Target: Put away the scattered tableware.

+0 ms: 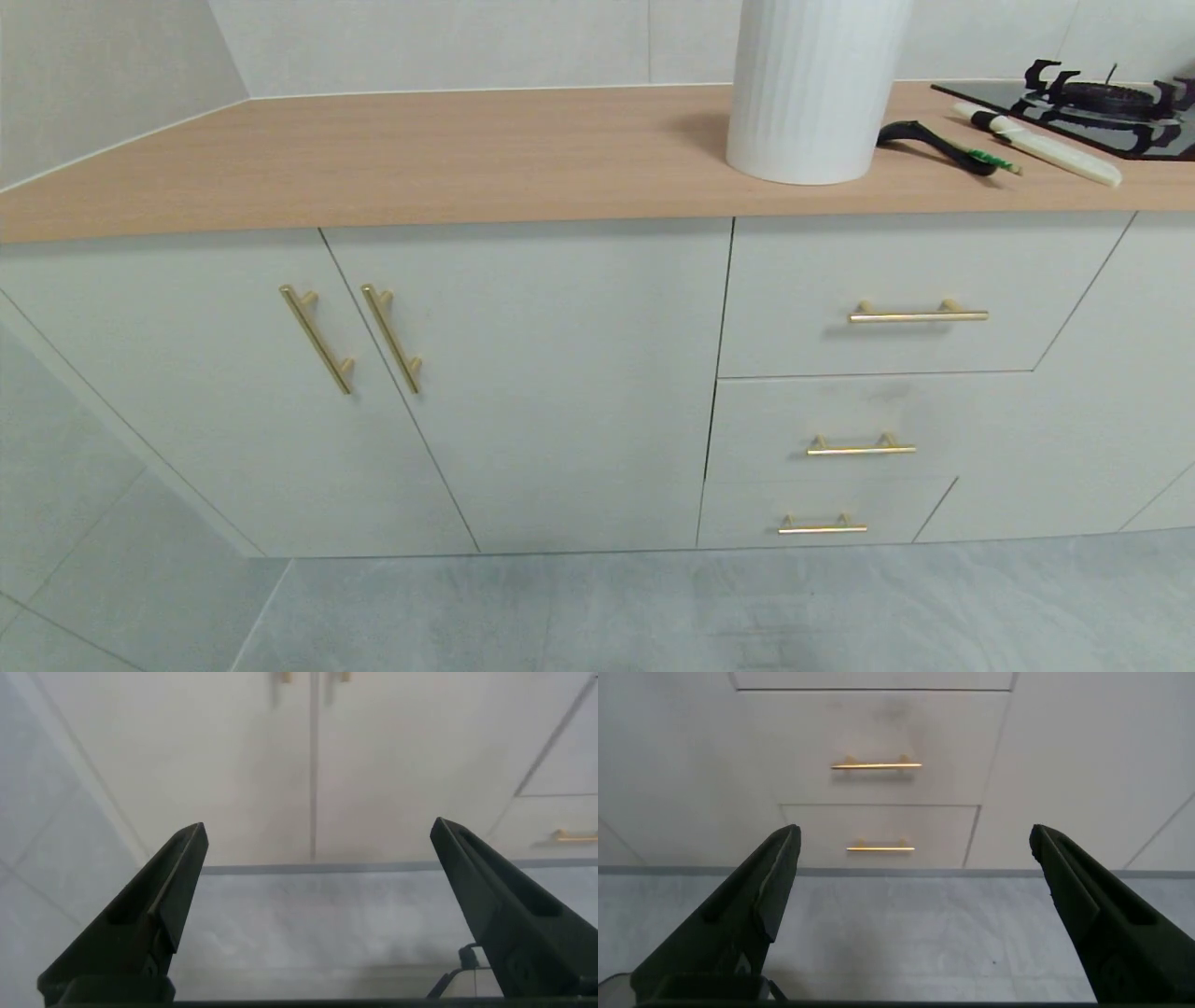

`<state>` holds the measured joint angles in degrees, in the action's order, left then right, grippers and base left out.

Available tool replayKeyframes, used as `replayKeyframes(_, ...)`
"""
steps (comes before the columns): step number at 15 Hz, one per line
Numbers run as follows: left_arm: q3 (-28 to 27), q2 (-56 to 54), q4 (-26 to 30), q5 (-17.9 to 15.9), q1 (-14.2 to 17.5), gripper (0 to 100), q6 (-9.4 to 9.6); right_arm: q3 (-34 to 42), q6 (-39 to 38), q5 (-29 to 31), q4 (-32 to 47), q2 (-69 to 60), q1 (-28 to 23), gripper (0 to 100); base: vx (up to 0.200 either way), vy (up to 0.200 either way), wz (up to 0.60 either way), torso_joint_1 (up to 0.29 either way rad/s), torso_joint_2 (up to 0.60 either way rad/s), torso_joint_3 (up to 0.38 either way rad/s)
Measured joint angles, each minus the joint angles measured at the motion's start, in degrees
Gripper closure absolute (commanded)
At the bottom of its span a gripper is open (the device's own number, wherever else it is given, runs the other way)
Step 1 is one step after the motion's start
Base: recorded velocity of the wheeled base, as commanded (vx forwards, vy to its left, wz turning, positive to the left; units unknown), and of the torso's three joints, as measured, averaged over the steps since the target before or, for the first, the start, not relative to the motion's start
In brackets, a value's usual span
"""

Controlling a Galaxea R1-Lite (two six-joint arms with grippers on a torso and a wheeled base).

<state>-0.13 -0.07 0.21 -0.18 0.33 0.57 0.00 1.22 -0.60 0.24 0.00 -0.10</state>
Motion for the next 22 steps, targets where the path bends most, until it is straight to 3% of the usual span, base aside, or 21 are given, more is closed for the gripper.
replayKeyframes(7, 0.00, 0.00, -0.11, 0.02, -0.02, 0, -0.30, 0.00, -0.02, 0.02, 0.02, 0.00, -0.06, 0, 0.000, -0.029, 0.00, 0.000, 0.00, 0.000)
replayKeyframes(12, -0.02, 0.00, -0.11, 0.05, -0.02, 0, -0.39, 0.00, -0.02, 0.02, 0.02, -0.02, 0.00, 0, 0.200, 0.000, 0.00, 0.003, 0.00, 0.001)
replayKeyframes(22, -0.05, 0.00, -0.11, 0.05, 0.00, 0, -0.39, 0.00, 0.37, -0.06, -0.04, 0.00, 0.00, 0, 0.000, 0.000, 0.00, 0.000, 0.00, 0.000)
